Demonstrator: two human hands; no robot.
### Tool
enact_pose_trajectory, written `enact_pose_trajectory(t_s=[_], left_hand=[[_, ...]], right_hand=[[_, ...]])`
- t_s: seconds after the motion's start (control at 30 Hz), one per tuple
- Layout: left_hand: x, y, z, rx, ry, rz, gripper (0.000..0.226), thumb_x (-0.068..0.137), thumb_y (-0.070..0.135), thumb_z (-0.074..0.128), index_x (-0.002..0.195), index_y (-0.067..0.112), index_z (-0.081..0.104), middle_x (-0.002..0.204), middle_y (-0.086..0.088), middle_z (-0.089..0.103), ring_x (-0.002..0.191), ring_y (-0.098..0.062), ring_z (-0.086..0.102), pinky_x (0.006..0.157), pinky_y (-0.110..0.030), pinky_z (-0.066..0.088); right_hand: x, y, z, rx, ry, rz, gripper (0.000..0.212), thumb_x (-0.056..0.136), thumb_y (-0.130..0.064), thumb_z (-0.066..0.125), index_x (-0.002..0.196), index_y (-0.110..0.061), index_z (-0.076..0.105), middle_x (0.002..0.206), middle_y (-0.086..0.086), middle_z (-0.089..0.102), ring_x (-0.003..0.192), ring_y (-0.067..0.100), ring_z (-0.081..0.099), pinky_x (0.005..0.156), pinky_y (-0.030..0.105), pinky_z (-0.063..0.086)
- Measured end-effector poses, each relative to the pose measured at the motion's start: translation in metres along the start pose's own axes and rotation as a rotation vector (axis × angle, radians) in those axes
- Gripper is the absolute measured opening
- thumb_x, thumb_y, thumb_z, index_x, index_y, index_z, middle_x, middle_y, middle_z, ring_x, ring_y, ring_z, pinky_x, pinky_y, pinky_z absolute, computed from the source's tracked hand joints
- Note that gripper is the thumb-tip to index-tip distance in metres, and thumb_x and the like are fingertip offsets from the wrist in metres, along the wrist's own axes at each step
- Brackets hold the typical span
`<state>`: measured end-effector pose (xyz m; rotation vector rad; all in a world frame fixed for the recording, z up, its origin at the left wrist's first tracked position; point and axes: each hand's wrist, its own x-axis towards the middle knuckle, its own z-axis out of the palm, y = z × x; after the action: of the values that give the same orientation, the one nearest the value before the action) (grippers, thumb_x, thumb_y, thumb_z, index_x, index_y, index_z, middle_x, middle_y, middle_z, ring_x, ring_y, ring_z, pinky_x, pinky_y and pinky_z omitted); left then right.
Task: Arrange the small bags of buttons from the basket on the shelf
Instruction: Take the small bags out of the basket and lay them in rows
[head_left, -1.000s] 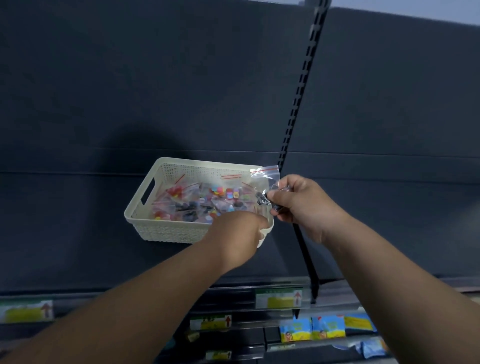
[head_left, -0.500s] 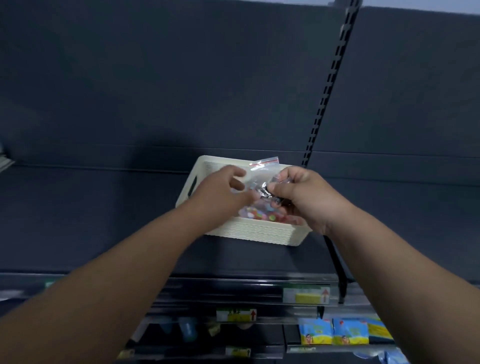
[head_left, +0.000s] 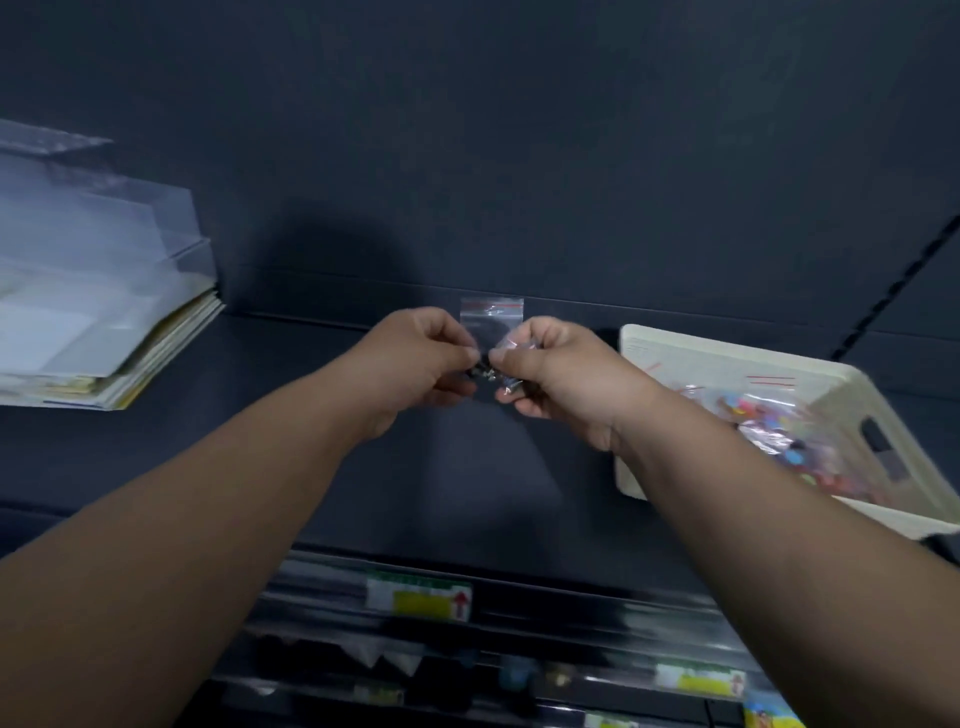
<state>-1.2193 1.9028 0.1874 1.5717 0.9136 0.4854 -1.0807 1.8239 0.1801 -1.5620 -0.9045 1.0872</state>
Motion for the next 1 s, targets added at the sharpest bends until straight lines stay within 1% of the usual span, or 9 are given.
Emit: enact_pose_trajectory(t_s=[0.07,0.17,0.3,0.43,0.57,0.67,0.77,0.93,1.0], left_hand=[[0.011,-0.010,-0.027,0.019,0.016,-0.002,0.015,0.089,0.005,0.059,0.078,0.013,0.056,0.074,-0.005,0.063,0.061,-0.012,0.062,0.058,-0.023,0.054],[0.027,-0.025,-0.059,0.058,0.021,-0.028,0.017,0.090,0.005,0.059,0.075,0.015,0.056,0.069,-0.003,0.061,0.060,-0.012,0.059,0.057,-0.023,0.050],[0.051,-0.041,-0.088,0.089,0.018,-0.091,0.014,0.089,0.010,0.060,0.078,0.018,0.056,0.075,0.000,0.062,0.069,-0.012,0.061,0.068,-0.026,0.050],[0.076,-0.053,-0.098,0.054,-0.007,-0.173,0.016,0.091,0.010,0.058,0.078,0.016,0.053,0.082,-0.002,0.062,0.074,-0.013,0.062,0.077,-0.027,0.051],[0.099,-0.063,-0.100,0.078,-0.002,-0.176,0.004,0.093,0.010,0.056,0.093,0.014,0.056,0.093,-0.004,0.063,0.080,-0.014,0.062,0.074,-0.026,0.050],[0.112,-0.070,-0.101,0.104,-0.002,-0.193,0.006,0.094,0.010,0.054,0.099,0.012,0.057,0.091,-0.003,0.061,0.078,-0.013,0.061,0.071,-0.024,0.048],[0.125,-0.077,-0.101,0.130,0.021,-0.231,0.014,0.094,0.010,0.053,0.082,0.017,0.057,0.083,0.001,0.060,0.069,-0.011,0.058,0.063,-0.022,0.045],[0.139,-0.086,-0.100,0.196,0.055,-0.255,0.018,0.092,0.012,0.056,0.075,0.018,0.056,0.078,-0.004,0.061,0.062,-0.015,0.058,0.050,-0.022,0.038],[0.141,-0.087,-0.100,0.290,0.046,-0.254,0.012,0.089,0.014,0.059,0.077,0.014,0.060,0.079,-0.011,0.065,0.068,-0.025,0.063,0.053,-0.023,0.042]], right_hand=[[0.018,-0.002,0.025,0.022,-0.021,0.036,0.013,0.089,-0.017,0.063,0.083,-0.022,0.053,0.070,-0.005,0.061,0.063,0.009,0.061,0.056,0.021,0.046],[0.040,-0.003,0.051,0.072,-0.033,0.092,0.015,0.091,-0.006,0.052,0.090,-0.020,0.053,0.076,0.000,0.061,0.068,0.012,0.059,0.066,0.024,0.050],[0.063,0.004,0.065,0.035,0.041,0.137,0.028,0.091,0.005,0.039,0.091,-0.019,0.054,0.080,0.004,0.059,0.071,0.014,0.059,0.074,0.027,0.054],[0.081,0.011,0.062,-0.108,0.108,0.104,0.025,0.089,0.005,0.051,0.093,-0.019,0.052,0.088,0.003,0.061,0.071,0.014,0.060,0.061,0.023,0.054],[0.101,0.015,0.059,-0.214,0.135,0.081,0.025,0.083,0.008,0.060,0.081,-0.015,0.050,0.072,0.003,0.060,0.056,0.012,0.053,0.048,0.021,0.042],[0.117,0.019,0.060,-0.291,0.097,0.085,0.019,0.086,0.003,0.060,0.082,-0.015,0.055,0.068,0.000,0.058,0.053,0.009,0.049,0.047,0.017,0.039],[0.134,0.022,0.062,-0.323,0.054,0.125,0.021,0.084,0.000,0.065,0.094,-0.017,0.056,0.066,-0.002,0.058,0.049,0.005,0.049,0.047,0.016,0.038],[0.153,0.028,0.065,-0.466,0.031,0.160,0.035,0.077,-0.006,0.075,0.105,-0.018,0.058,0.078,-0.002,0.058,0.072,0.010,0.054,0.065,0.016,0.043],[0.158,0.031,0.067,-0.496,0.034,0.153,0.037,0.077,-0.002,0.074,0.106,-0.018,0.056,0.083,-0.003,0.056,0.073,0.009,0.053,0.059,0.010,0.042]])
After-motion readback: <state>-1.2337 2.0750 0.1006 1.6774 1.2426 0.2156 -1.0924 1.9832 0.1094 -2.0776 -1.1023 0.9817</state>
